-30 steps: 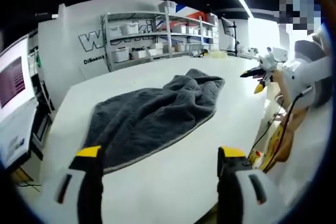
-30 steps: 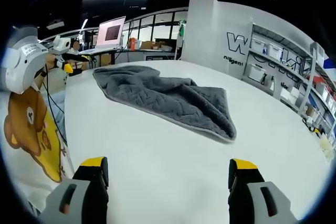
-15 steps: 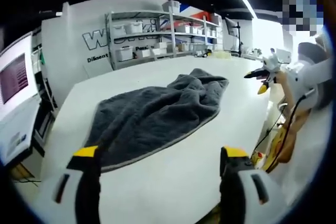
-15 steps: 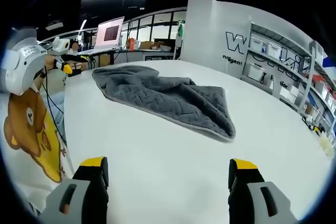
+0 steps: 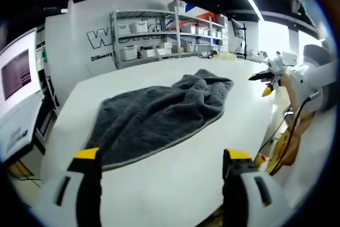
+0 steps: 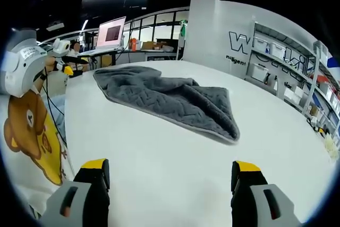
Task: Fold the towel on the table until its edges align and the towel forms a compact rectangular stack.
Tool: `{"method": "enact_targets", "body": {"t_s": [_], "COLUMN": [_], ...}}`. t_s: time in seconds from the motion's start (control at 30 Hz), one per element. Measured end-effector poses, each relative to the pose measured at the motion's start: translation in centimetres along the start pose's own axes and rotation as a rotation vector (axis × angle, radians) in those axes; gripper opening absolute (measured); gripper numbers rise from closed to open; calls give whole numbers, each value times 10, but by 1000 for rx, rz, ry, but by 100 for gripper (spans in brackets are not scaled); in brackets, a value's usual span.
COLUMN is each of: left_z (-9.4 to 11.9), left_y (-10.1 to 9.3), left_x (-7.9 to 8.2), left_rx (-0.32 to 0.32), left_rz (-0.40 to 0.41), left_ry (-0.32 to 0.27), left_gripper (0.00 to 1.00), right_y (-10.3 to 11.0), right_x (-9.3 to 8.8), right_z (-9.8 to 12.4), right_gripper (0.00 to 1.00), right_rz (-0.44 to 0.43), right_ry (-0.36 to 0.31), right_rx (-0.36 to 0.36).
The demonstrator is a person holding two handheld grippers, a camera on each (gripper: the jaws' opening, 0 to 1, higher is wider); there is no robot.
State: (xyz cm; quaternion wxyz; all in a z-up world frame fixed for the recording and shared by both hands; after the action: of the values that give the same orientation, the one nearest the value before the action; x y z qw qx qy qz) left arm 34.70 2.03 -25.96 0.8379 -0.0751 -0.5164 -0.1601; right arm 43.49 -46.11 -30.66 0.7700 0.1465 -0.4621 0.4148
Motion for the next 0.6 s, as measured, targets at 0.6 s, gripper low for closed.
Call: {"method": "enact_targets", "body": {"t_s": [0.6], "left_z": [-2], "left_y": [-1], "left_x": [-3], "left_rx": [-3], "left_rz": [5], "left_ry": [2], "left_gripper": [99], "right_y": [-9], "right_x": [22], "right_z": [-8], "right_gripper": [99], "right_rz": [44], "right_ry": [-5], "right_rx": [16]}}
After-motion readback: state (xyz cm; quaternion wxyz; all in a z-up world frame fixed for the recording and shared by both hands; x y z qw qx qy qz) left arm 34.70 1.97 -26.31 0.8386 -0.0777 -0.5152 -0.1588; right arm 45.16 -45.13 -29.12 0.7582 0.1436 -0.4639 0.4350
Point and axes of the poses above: the point that each gripper's makers call its tool centre point, and the gripper's own axes: z roughly backward along the fingers, y roughly to its left, x roughly out of its top, the point moved 1 cm from there along z, roughly backward along the fingers, and after that the axes turned 3 degrees about z, right-handed, at the moved point
